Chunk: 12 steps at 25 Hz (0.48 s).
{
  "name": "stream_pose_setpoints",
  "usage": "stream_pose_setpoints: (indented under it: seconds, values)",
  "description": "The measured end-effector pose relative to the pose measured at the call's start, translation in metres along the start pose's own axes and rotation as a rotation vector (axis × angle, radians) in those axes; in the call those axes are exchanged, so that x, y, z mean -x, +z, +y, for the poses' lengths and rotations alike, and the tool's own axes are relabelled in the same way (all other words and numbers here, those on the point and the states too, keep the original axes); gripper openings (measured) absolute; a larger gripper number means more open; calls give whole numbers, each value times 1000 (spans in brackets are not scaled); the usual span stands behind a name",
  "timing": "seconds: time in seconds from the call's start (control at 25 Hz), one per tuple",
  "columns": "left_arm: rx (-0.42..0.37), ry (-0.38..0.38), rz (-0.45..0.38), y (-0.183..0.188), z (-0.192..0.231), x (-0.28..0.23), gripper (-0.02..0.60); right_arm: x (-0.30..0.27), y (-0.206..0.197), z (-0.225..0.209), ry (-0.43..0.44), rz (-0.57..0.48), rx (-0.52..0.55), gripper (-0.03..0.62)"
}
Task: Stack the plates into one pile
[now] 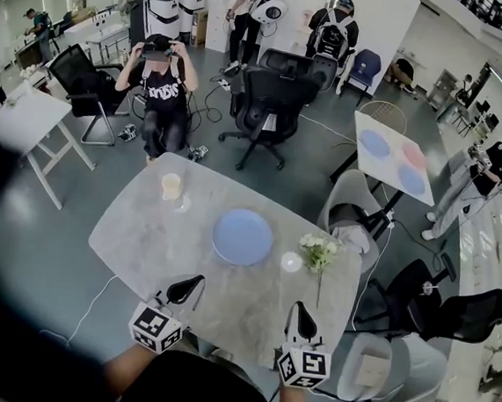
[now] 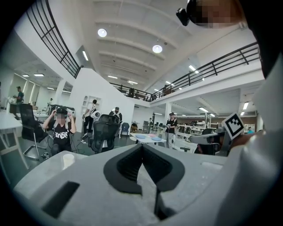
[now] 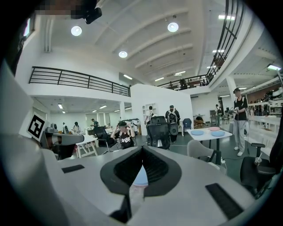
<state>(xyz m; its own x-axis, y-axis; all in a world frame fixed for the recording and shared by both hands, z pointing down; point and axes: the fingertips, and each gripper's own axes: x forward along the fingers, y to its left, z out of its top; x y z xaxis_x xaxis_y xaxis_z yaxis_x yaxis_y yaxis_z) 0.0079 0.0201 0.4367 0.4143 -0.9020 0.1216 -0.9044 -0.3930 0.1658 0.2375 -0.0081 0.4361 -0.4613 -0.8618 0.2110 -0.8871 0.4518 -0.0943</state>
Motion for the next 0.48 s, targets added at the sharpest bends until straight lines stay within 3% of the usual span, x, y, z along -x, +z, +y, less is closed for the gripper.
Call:
stream_pose_setpoints:
  seconds: [0.48]
  values:
    - [-15, -15, 20, 0, 8, -12, 15, -18, -3, 4, 18, 24, -6, 12]
